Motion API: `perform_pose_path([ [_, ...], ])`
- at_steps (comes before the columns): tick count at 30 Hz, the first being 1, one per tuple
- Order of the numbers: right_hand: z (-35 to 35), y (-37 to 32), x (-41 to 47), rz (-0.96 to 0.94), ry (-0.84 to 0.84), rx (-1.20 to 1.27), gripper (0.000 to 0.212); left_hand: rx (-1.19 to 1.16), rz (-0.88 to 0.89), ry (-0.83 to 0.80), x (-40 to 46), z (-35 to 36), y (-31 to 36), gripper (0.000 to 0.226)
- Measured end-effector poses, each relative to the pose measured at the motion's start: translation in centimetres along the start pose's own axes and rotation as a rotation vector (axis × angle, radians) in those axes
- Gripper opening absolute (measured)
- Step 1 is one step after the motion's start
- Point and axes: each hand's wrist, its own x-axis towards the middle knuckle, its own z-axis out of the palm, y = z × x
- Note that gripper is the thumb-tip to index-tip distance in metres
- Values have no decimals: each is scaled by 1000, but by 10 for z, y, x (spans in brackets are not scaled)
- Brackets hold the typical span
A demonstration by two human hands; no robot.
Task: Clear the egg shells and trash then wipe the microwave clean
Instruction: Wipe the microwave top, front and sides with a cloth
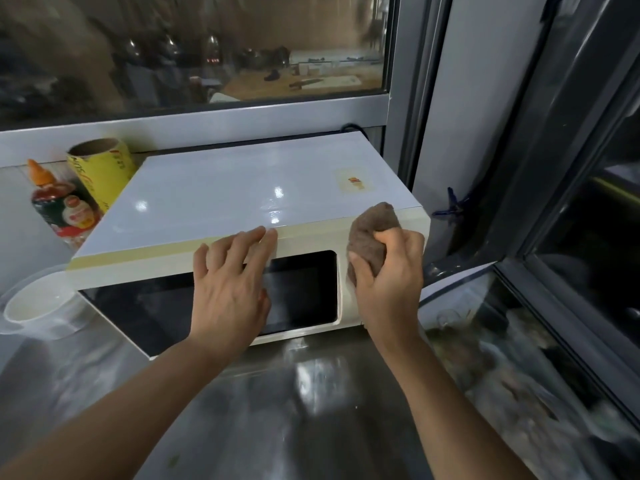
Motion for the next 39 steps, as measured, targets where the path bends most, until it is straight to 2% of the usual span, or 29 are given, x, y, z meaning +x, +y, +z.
perform_pose_path([
  [3, 9, 7, -13, -17, -64, -53, 32, 6, -5, 28, -1, 6, 1, 86],
  [6, 15, 27, -44, 66, -166, -102, 32, 20, 10, 47, -1, 10, -2, 87],
  [8, 17, 37, -61, 57, -177, -134, 37, 33, 17, 51, 0, 10, -3, 88],
  [12, 20, 21, -51, 15, -73, -137, 30, 17, 7, 56, 0, 9, -2, 87],
  [16, 28, -3, -22, 37, 6, -162, 39, -6, 3, 72, 1, 10, -1, 86],
  [20, 43, 6, -33, 105, 93, -60, 38, -31, 4, 104, 0, 15, -2, 86],
  [25, 64, 17, -49, 75, 300, 17, 33, -53, 19, 147, 0, 24, -5, 83],
  [29, 74, 30, -66, 89, 344, 30, 40, -75, 41, 154, 0, 26, -8, 83],
  [33, 77, 53, -91, 109, 240, 27, 39, -93, 44, 141, 0, 26, -9, 83],
  [36, 76, 71, -114, 237, 106, 17, 39, -87, 49, 143, 0, 25, -8, 83],
  [39, 71, 76, -126, 391, -57, 40, 51, -64, 58, 148, 0, 26, -9, 84],
])
